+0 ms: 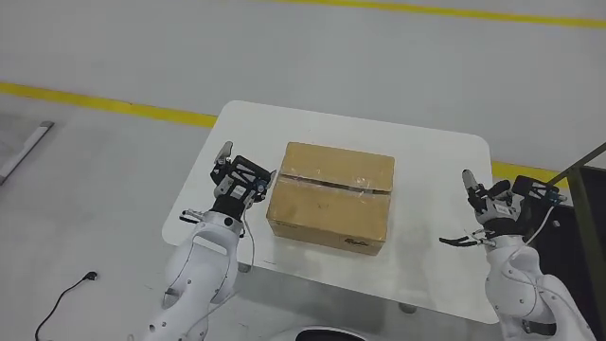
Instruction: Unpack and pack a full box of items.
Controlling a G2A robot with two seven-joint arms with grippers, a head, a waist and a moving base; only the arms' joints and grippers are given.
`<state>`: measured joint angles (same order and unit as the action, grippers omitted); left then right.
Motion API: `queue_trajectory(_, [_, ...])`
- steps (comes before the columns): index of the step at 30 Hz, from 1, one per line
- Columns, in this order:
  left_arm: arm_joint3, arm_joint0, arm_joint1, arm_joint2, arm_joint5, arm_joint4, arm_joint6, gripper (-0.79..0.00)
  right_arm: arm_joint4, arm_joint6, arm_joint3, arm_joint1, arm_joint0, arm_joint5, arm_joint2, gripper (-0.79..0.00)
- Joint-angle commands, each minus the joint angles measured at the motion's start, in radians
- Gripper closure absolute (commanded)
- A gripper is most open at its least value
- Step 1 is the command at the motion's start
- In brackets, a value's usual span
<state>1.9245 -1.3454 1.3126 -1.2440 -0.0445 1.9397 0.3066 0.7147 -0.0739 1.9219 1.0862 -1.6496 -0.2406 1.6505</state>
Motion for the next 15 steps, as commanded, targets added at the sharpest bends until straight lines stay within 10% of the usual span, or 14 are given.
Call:
queue_trajectory(1, [0.0,0.0,0.0,0.0,0.0,0.0,0.0,-0.784,0.0,0.0,0.0,0.0,0.0,0.0,0.0,-0.692])
queue_trajectory(15, [0.0,0.0,0.0,0.0,0.0,0.0,0.0,-0.785,0.0,0.0,0.0,0.0,0.0,0.0,0.0,-0.785])
